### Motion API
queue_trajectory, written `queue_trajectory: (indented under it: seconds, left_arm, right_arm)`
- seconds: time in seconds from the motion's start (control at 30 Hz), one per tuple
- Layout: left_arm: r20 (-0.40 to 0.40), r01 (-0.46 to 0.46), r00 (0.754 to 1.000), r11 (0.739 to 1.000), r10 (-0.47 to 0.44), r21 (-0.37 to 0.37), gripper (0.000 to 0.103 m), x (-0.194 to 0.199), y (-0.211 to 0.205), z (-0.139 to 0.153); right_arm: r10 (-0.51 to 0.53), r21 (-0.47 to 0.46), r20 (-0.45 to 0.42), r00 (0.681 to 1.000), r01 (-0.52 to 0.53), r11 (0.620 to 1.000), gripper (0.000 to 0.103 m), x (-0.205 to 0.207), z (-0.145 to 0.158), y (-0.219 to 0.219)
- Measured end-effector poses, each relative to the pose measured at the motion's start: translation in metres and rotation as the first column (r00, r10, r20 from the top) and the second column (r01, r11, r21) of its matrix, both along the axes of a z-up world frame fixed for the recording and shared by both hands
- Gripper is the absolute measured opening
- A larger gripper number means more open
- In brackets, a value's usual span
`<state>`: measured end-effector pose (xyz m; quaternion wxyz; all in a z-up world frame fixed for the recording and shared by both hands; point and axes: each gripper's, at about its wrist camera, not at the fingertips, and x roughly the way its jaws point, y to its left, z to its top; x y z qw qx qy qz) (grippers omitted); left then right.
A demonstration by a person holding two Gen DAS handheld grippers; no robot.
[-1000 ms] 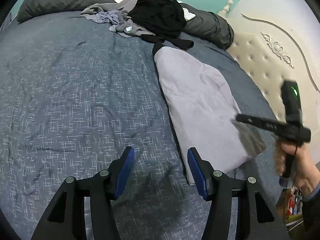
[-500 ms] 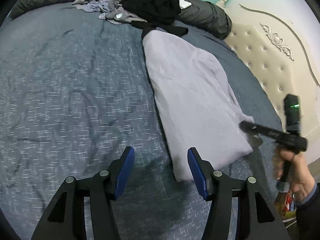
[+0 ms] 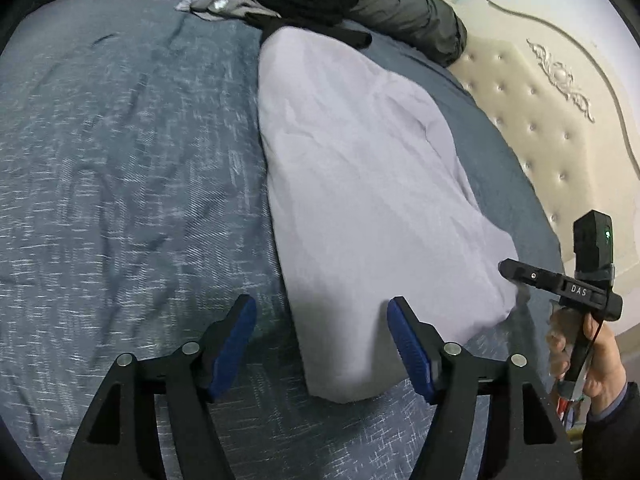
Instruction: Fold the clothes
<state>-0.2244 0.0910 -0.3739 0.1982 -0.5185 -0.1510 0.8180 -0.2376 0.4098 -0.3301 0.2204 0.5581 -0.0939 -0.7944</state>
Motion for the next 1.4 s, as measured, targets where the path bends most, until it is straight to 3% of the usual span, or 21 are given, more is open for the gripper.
queue_trajectory:
  seconds: [0.2,0.3,0.53,0.6,0.77,0.83,0.93,1.07,1.2,1.27,1.33,1.4]
  left_arm:
    - [0.06,-0.03,0.998,0.995,0.025,0.094,0.072,0.001,-0.004,-0.015]
    - [0.08,-0.018,0.997,0.992,0.008,0.126,0.072,0.002,-0.001,-0.019]
    - [0.084,0.006,0.996,0.993,-0.016,0.119,0.072,-0.005,0.011,-0.03]
    - [0.074,0.011,0.997,0.993,-0.02,0.116,0.072,-0.006,0.014,-0.031]
    - [0.058,0.025,0.998,0.993,-0.032,0.112,0.063,-0.003,0.017,-0.028]
    - [0.05,0.04,0.998,0.995,-0.045,0.096,0.061,-0.002,0.019,-0.026]
    - [0.049,0.054,0.997,0.994,-0.059,0.092,0.061,-0.004,0.019,-0.025]
    - [0.057,0.053,0.997,0.993,-0.059,0.101,0.064,-0.008,0.018,-0.028]
    - [0.067,0.046,0.996,0.991,-0.055,0.123,0.066,-0.012,0.019,-0.034]
    - [0.065,0.05,0.996,0.99,-0.059,0.129,0.066,-0.013,0.019,-0.033]
    - [0.055,0.06,0.996,0.991,-0.067,0.124,0.058,-0.011,0.019,-0.029]
    - [0.036,0.074,0.996,0.992,-0.078,0.106,0.056,-0.008,0.02,-0.023]
  right_arm:
    - [0.034,-0.054,0.08,0.996,-0.03,0.998,0.073,-0.003,-0.02,-0.008]
    - [0.039,-0.042,0.075,0.996,-0.036,0.998,0.074,-0.006,-0.025,-0.016]
    - [0.043,-0.023,0.055,0.998,-0.041,0.999,0.073,-0.013,-0.03,-0.025]
    - [0.049,-0.017,0.046,0.998,-0.048,0.999,0.07,-0.012,-0.029,-0.027]
    - [0.092,-0.028,0.018,0.996,-0.091,0.995,0.035,-0.011,-0.023,-0.033]
    - [0.116,-0.012,0.0,0.993,-0.116,0.993,0.03,-0.01,-0.019,-0.037]
    - [0.136,-0.001,-0.005,0.991,-0.136,0.991,0.03,-0.012,-0.017,-0.04]
    - [0.08,-0.068,0.055,0.995,-0.076,0.995,0.045,-0.023,-0.031,-0.031]
    - [0.074,-0.081,0.058,0.996,-0.07,0.994,0.046,-0.028,-0.032,-0.031]
    - [0.087,-0.082,0.051,0.995,-0.082,0.993,0.037,-0.028,-0.028,-0.031]
    - [0.1,-0.086,0.044,0.994,-0.096,0.992,0.028,-0.027,-0.023,-0.03]
    - [0.115,-0.094,0.034,0.993,-0.111,0.989,0.025,-0.023,-0.017,-0.029]
